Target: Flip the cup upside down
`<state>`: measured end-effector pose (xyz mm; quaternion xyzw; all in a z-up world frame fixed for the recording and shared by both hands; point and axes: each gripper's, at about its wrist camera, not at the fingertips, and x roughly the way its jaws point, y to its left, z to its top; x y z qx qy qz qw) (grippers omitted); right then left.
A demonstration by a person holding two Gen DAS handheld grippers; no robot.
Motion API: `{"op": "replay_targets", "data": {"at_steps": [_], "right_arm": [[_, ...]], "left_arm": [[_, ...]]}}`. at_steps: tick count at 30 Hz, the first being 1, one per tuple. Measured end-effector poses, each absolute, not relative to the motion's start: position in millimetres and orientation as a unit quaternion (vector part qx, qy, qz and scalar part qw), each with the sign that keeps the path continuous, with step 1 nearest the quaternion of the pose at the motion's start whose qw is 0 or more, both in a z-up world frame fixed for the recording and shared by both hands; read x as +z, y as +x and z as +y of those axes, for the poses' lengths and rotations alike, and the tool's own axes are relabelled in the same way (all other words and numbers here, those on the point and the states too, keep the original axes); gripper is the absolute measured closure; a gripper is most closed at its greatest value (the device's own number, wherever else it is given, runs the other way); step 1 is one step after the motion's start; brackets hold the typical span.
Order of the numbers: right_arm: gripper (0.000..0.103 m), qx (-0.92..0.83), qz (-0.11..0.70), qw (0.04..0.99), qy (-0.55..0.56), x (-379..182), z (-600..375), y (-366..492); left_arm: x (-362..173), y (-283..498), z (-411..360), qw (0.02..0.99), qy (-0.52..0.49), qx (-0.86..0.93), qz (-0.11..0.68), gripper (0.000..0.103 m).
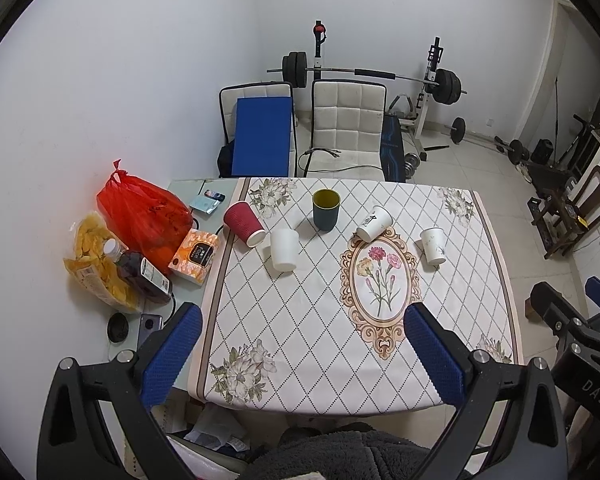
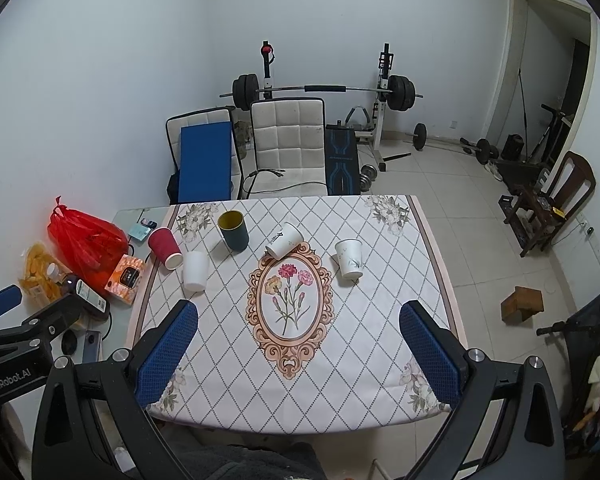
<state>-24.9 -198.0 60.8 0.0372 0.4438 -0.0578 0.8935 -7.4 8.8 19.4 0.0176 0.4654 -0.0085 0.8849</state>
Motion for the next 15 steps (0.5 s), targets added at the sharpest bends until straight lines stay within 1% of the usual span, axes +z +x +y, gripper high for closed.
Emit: {"op": "replay_targets", "data": {"at_steps": [15], "right_arm": [[0.001,-0.055,0.443,0.894,0.041,65.9,-197.2,-33.0]], "left_arm": [[20.1,-7.2,10.5,0.885,0.018,-0.008,0.465,0.000]]}}
